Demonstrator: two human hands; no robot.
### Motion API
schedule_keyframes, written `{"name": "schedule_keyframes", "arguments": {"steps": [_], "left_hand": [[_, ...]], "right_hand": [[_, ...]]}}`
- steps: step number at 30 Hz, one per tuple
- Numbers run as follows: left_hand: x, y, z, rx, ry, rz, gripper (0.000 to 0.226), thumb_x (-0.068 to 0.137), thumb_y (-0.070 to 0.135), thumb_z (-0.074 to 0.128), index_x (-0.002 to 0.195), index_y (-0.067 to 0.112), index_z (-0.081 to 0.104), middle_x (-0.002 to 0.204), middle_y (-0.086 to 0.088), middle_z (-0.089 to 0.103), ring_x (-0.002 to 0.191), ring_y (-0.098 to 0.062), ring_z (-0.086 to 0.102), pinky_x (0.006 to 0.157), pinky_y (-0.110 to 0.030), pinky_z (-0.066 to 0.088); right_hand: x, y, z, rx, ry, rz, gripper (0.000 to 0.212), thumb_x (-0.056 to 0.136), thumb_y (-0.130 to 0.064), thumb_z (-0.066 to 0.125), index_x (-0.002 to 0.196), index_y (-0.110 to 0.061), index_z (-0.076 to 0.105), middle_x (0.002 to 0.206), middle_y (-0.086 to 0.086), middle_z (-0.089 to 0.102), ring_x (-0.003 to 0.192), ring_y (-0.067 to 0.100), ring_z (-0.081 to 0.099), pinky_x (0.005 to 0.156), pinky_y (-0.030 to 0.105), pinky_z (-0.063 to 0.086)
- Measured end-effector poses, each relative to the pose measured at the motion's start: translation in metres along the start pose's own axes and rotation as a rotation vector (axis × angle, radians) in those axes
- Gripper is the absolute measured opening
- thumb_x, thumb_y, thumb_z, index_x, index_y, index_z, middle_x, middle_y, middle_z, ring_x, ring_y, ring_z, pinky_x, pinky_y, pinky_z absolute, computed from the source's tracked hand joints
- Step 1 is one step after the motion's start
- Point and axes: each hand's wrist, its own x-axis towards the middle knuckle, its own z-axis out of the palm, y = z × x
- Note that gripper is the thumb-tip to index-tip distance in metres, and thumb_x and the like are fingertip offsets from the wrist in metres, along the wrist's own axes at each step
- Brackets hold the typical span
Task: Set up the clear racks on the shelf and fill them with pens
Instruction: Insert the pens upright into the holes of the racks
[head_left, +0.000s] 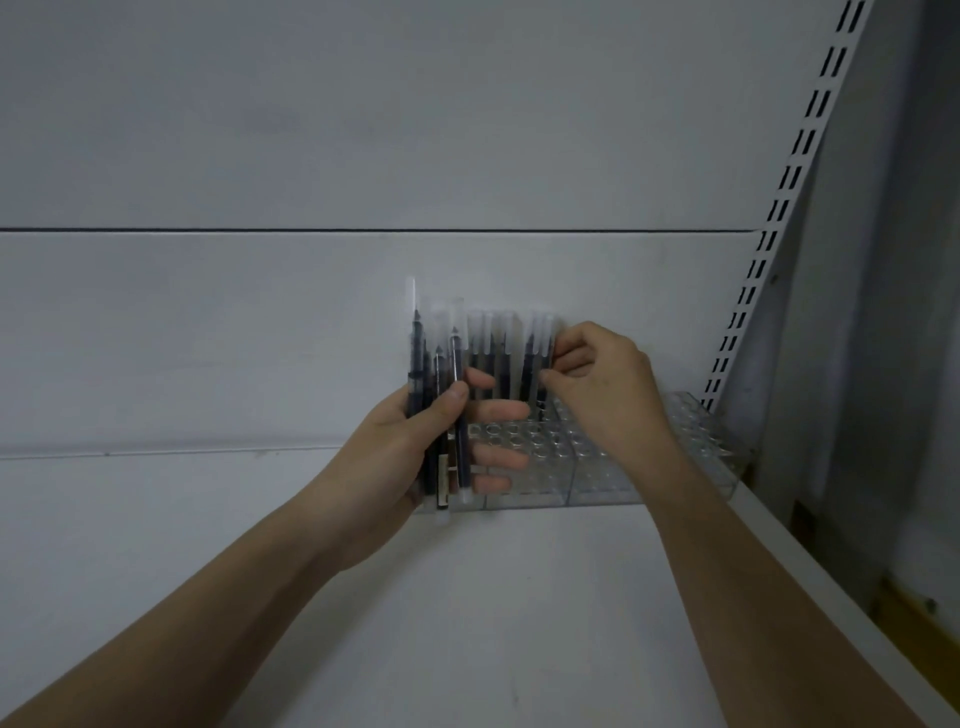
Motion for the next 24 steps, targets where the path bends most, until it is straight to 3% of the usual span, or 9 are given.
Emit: {"name": "schedule_keyframes", "arguments": {"steps": [4,7,11,15,19,24], "left_hand": [[0.0,-0.001,0.0,0.013,0.004,-0.006,0.028,0.102,0.025,0.043,0.123,0.013,0.058,0.11,-0.009,0.074,0.081,-0.028,0.073,0.068,-0.037,0.061],[0.0,0.0,0.001,0.019,0.014,0.004,0.028,0.102,0.024,0.043,0.123,0.015,0.06,0.106,-0.008,0.074,0.079,-0.027,0.073,0.067,-0.036,0.061],[-0.001,0.0,0.0,0.024,0.011,0.011,0.029,0.101,0.024,0.045,0.123,0.017,0.061,0.103,-0.005,0.074,0.078,-0.025,0.072,0.071,-0.039,0.062],[-0.001,-0.001,0.002,0.025,0.0,0.003,0.029,0.099,0.026,0.047,0.123,0.018,0.062,0.1,-0.005,0.073,0.078,-0.025,0.072,0.069,-0.037,0.062],[-0.001,-0.001,0.005,0.014,0.008,-0.012,0.027,0.1,0.025,0.046,0.119,0.015,0.063,0.095,-0.003,0.074,0.073,-0.023,0.072,0.064,-0.036,0.062],[-0.002,-0.001,0.006,0.025,0.004,-0.014,0.028,0.101,0.025,0.045,0.117,0.011,0.063,0.101,-0.005,0.074,0.073,-0.024,0.072,0.06,-0.034,0.06]], "right_hand": [[0.0,0.0,-0.002,-0.024,-0.026,0.019,0.018,0.082,-0.013,0.077,0.095,-0.016,0.065,0.081,-0.004,0.068,0.076,0.01,0.066,0.072,0.026,0.054],[0.001,-0.004,-0.007,-0.005,0.028,0.017,0.018,0.084,-0.016,0.076,0.098,-0.018,0.064,0.084,-0.006,0.066,0.078,0.007,0.063,0.068,0.019,0.049],[-0.002,-0.02,-0.012,0.2,0.128,-0.03,0.007,0.091,-0.019,0.068,0.096,-0.021,0.064,0.085,-0.008,0.064,0.073,0.004,0.06,0.064,0.016,0.048],[-0.013,-0.038,-0.008,0.399,-0.145,0.005,0.004,0.094,-0.022,0.065,0.097,-0.021,0.068,0.089,-0.001,0.072,0.069,0.01,0.066,0.062,0.023,0.053],[-0.02,-0.042,-0.003,0.45,-0.407,0.045,0.011,0.096,-0.029,0.063,0.101,-0.023,0.071,0.09,-0.004,0.074,0.084,0.009,0.071,0.069,0.024,0.055],[-0.021,-0.042,-0.001,0.489,-0.473,0.035,0.009,0.09,-0.021,0.071,0.095,-0.014,0.072,0.081,-0.001,0.072,0.079,0.014,0.067,0.081,0.029,0.056]]}}
